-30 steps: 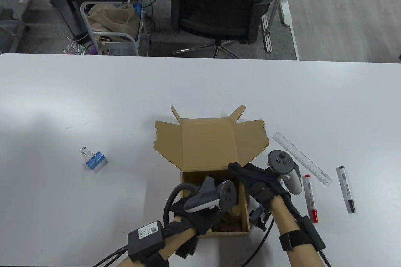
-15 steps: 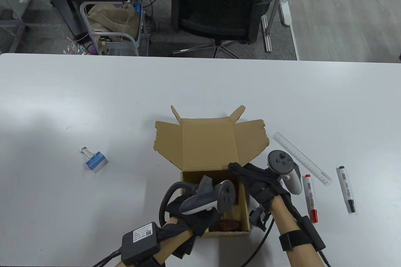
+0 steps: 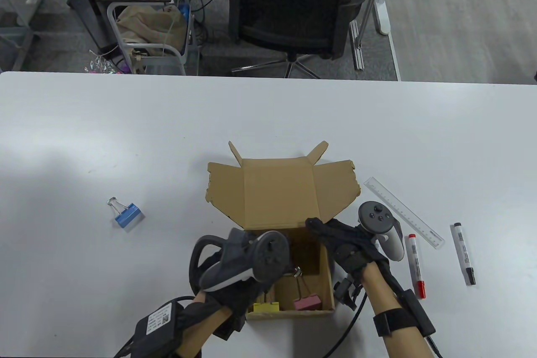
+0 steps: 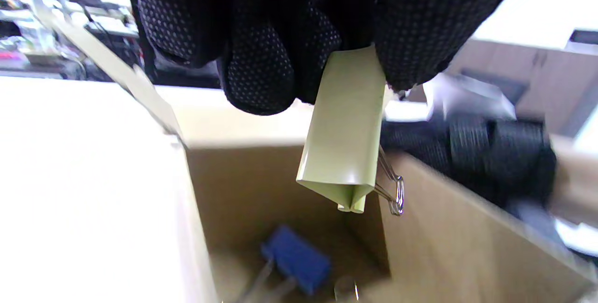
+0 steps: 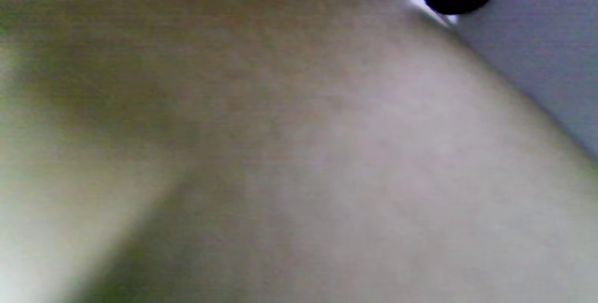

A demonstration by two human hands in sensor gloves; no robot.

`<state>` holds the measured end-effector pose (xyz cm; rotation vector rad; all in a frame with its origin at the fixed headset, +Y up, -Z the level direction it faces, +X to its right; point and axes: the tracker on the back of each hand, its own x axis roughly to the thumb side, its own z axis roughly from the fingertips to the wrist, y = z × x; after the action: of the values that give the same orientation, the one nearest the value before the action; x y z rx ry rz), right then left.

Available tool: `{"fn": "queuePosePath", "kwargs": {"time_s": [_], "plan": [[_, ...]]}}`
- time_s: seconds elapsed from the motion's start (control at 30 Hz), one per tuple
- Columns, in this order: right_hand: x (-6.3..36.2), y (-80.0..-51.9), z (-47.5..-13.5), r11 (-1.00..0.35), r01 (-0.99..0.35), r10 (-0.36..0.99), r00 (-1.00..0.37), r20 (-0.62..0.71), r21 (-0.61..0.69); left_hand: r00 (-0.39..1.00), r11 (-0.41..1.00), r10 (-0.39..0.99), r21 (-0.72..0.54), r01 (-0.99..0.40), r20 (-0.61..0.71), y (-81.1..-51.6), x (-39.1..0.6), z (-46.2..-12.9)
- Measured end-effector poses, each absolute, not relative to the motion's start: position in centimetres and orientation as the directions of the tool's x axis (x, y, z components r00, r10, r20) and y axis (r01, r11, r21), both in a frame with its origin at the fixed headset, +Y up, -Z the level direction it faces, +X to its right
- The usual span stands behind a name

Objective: Open four flaps of mailer box and unpack office supplies

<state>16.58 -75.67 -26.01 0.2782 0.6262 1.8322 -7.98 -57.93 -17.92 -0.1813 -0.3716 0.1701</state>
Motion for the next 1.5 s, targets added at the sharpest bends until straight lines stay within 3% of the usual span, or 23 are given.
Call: {"fn": "queuePosePath", "kwargs": {"time_s": [0.2,0.4,0.6,1.07,1.23,1.4,1.5], "plan": [[16.6,-75.7,-26.0,-0.236,-0.805,0.930,-0.349,-0.113,0.544,0.930,0.945,0.324,0.000,-0.328,0.173,-53.2,-15.7,-19.2],[16.6,-75.7,-26.0,-0.234,-0.806,0.931,-0.347,-0.114,0.544,0.940,0.933,0.335,0.161,-0.321,-0.069,-53.7,-22.5,-21.9],[16.6,-75.7,-26.0,-0.233,-0.807,0.932,-0.345,-0.114,0.543,0.886,0.919,0.393,0.096,-0.381,-0.247,-58.5,-26.2,-25.7],[16.6,-75.8,-26.0,-0.231,-0.807,0.932,-0.344,-0.114,0.543,0.794,0.872,0.346,-0.142,-0.469,-0.499,-68.8,-28.3,-31.4],[16.6,-75.8,-26.0,-0.229,-0.808,0.933,-0.341,-0.115,0.543,0.778,0.867,0.306,-0.178,-0.466,-0.549,-70.4,-28.7,-32.1],[16.6,-75.8,-26.0,-0.230,-0.808,0.933,-0.341,-0.114,0.542,0.811,0.915,0.196,-0.194,-0.353,-0.550,-70.6,-28.2,-32.2],[16.6,-75.8,-26.0,-0.230,-0.808,0.933,-0.341,-0.114,0.542,0.822,0.923,0.203,-0.175,-0.342,-0.533,-70.2,-27.8,-31.9]]}}
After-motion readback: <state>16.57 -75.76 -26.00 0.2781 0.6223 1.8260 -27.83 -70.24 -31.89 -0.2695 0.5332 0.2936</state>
